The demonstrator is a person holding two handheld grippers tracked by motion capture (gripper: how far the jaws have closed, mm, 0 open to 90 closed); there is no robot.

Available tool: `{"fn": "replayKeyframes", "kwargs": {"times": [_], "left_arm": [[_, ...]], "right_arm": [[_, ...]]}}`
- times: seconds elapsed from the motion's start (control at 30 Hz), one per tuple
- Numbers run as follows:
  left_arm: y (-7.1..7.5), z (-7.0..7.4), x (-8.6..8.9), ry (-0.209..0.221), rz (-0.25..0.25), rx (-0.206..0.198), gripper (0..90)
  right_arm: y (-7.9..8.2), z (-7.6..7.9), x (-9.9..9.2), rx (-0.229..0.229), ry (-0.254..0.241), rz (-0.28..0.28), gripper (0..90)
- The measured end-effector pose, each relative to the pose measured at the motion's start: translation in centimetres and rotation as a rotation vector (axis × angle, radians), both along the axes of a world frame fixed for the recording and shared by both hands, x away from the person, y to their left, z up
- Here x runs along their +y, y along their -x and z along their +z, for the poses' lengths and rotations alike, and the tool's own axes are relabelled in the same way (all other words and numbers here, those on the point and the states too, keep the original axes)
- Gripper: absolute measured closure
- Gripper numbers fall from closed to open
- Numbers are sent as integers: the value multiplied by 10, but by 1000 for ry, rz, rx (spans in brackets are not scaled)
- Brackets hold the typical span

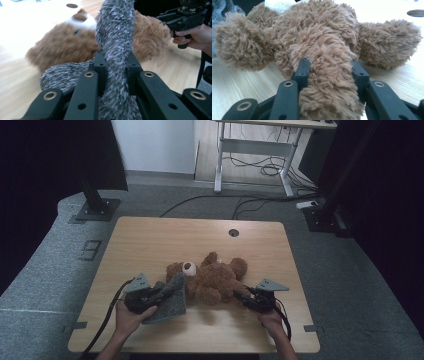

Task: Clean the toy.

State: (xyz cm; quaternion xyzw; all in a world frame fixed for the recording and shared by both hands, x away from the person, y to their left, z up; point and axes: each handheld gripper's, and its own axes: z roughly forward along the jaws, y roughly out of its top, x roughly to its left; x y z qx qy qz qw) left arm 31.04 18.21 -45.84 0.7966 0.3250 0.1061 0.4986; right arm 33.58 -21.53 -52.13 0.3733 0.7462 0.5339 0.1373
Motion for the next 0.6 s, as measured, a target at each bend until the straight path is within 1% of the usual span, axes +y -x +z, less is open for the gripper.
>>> {"fn": "replayKeyframes", "kwargs": {"times": [0.03, 0.17, 0.27, 0.4, 0.47, 0.53, 0.6], "left_arm": [[-5, 1, -6, -6, -11, 6, 766], [-24, 2, -24, -13, -9, 24, 766], [-33, 4, -37, -27, -8, 18, 766], [-40, 5, -55, -22, -38, 32, 766], [-40, 7, -66, -36, -53, 21, 766], [-40, 5, -75, -72, -56, 16, 766], [-43, -1, -80, -96, -55, 36, 765]], "right_arm": [[0, 0, 0, -1, 2, 1, 601], [-1, 0, 0, -3, 1, 5, 607], [-1, 0, 0, -3, -3, 5, 610], [-2, 0, 0, -2, -14, -1, 610], [-2, 0, 0, -3, -14, -2, 610], [-2, 0, 1, -4, -16, -6, 610], [-2, 0, 1, -6, -15, -10, 611]]}}
